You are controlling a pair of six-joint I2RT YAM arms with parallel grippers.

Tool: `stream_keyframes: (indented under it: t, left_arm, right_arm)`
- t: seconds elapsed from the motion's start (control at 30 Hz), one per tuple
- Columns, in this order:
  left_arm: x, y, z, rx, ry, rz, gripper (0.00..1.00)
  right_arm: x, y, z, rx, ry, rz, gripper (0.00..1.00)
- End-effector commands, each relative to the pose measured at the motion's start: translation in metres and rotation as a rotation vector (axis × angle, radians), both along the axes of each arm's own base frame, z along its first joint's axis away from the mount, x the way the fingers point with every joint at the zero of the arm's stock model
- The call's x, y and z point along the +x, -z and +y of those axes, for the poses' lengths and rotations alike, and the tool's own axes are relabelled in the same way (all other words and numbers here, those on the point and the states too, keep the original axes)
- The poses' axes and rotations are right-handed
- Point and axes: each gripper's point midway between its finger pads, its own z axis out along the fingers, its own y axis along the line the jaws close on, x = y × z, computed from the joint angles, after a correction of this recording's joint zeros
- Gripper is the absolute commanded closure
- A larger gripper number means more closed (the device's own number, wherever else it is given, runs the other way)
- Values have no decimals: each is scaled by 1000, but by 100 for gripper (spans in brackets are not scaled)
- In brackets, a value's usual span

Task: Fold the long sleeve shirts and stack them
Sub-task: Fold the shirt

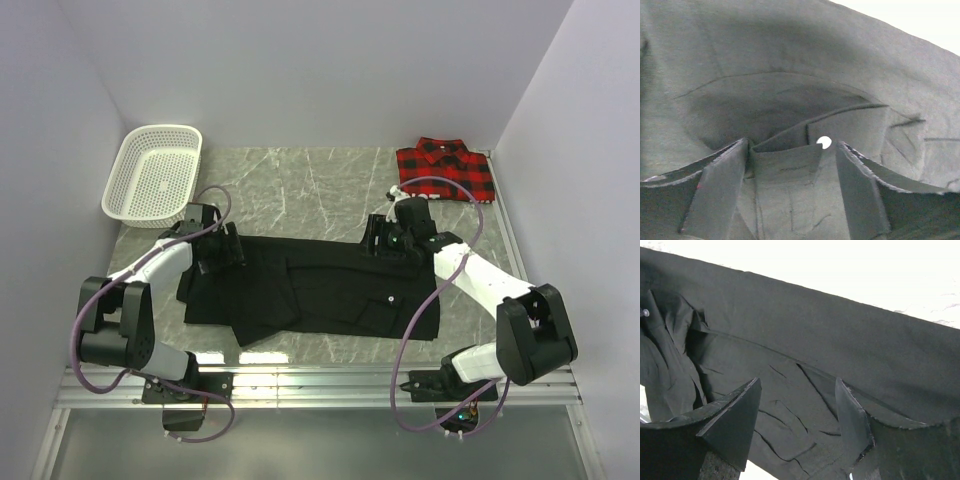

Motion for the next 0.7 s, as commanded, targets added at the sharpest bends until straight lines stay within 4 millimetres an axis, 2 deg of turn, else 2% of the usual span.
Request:
stream_keyframes:
  t: [0.0,0.17,0.3,0.4,0.53,0.67]
  left_arm:
    - [14,-17,-15,-40,63,-71,28]
    - [11,-17,-19,-49,75,-67,43]
    - [11,-22,-20,-44,89,-87,64]
    - [13,-31,-22,-43,102,-115,75]
    - [15,-48,-20,-38,92,-164,74]
    - [13,-51,-11,2,50,-171,66]
  right_arm:
    - [-1,-8,5,20,-20,-33,32]
    - [0,-8,4,13,-17,-32,33]
    - [1,-8,4,14,-14,-32,33]
    - [0,-9,4,16,-13,-34,33]
    - [-2,-11,3,13,-15,-40,33]
    - [-3,-14,1,9,-11,-52,33]
